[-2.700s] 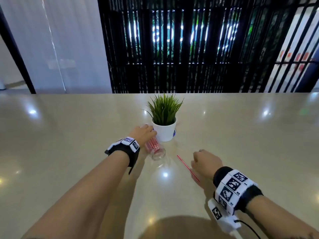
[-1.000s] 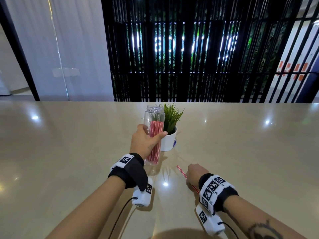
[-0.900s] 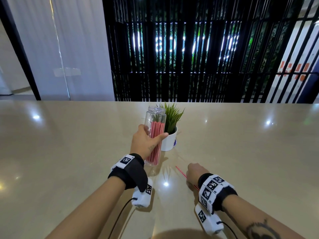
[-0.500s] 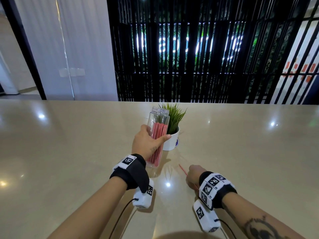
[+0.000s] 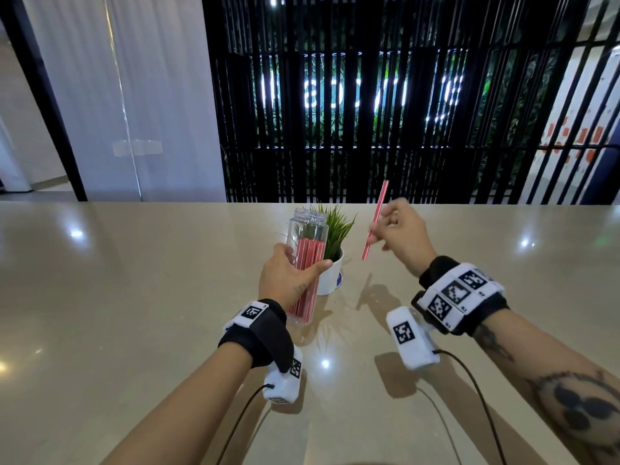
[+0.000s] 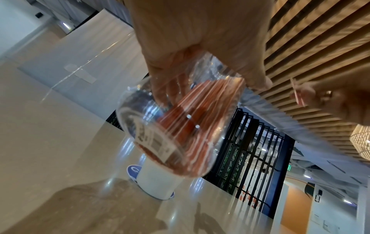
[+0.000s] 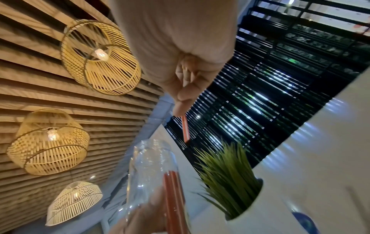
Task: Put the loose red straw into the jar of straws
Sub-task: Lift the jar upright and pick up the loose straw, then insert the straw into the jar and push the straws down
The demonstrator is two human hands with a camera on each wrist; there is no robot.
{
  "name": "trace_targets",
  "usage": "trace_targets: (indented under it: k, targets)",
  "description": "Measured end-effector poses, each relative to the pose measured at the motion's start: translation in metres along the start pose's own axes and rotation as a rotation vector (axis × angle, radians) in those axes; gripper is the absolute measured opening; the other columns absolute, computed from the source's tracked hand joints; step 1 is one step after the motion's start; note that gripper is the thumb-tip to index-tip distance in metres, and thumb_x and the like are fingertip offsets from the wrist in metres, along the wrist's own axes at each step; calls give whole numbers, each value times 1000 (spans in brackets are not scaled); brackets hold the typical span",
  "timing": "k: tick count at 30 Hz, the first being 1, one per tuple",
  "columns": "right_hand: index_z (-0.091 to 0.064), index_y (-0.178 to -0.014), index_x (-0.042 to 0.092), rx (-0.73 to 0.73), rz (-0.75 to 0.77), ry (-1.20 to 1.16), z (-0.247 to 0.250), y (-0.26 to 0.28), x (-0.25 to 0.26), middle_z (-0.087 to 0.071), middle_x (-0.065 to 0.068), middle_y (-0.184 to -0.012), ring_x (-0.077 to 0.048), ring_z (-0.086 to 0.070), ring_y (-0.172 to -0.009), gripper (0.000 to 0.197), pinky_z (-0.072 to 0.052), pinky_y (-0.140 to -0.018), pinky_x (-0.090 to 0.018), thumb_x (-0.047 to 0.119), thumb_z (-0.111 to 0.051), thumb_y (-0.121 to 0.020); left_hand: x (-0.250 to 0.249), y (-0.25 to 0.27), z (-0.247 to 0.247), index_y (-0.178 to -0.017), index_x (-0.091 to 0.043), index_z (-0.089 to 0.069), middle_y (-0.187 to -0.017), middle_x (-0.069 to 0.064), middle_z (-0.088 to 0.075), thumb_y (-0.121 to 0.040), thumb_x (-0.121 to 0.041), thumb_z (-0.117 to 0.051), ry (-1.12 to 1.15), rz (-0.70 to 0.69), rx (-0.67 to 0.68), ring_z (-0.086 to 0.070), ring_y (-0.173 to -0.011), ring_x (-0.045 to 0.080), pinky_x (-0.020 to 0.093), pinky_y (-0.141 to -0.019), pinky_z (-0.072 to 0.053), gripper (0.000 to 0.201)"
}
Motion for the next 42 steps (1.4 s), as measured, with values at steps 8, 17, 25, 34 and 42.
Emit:
trace_targets:
  k: [8, 17, 25, 34, 42]
  targets:
    - [-42, -74, 26, -126, 227, -86, 5, -23, 59, -62, 3, -65, -12, -66, -67, 31, -46, -58, -14, 5, -62, -85, -7, 7, -3, -101, -14, -43, -90, -1, -56, -59, -57, -72, 21, -27, 20, -55, -82, 18, 28, -72, -42, 67]
    - [-65, -88, 13, -51, 166, 162, -30, -34, 61, -72, 0, -74, -22, -69, -83, 10, -53, -87, -45, 19, -65, -80, -17, 12, -3, -95, -19, -40, -78, -17, -47, -60, -53, -74, 63, -71, 19, -51, -74, 8, 25, -65, -44, 60]
    - [-63, -72, 1, 86, 40, 160, -43, -32, 64, -67, -14, -84, -29, -63, -84, 19, -50, -92, -50, 17, -58, -80, -23, 10, 0, -99, -15, -43, -80, -17, -46, -60, -54, -74, 96, -91, -5, -49, -76, 10, 25, -64, -41, 63]
    - [-69, -89, -3, 207, -13, 167, -54, -26, 56, -66, -24, -110, -36, -59, -108, 37, -47, -98, -47, 31, -58, -84, -24, 11, -1, -98, -18, -41, -80, -15, -49, -62, -51, -74, 134, -95, -22, -50, -71, 4, 22, -62, -43, 59]
    - [-37, -67, 21, -171, 83, -26, -17, -14, 58, -41, 4, -76, -17, -40, -74, 25, -35, -70, -31, 7, -50, -83, -26, 15, 3, -105, -15, -43, -84, -11, -51, -61, -53, -73, 177, -78, -35, -53, -77, 11, 27, -69, -45, 65]
Point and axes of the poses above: each hand's wrist, its own y-axis away from the middle knuckle, its own z-axis out of the back of the hand, x = y × z, the point moved 4 cm from there along -y, towards the middle knuckle
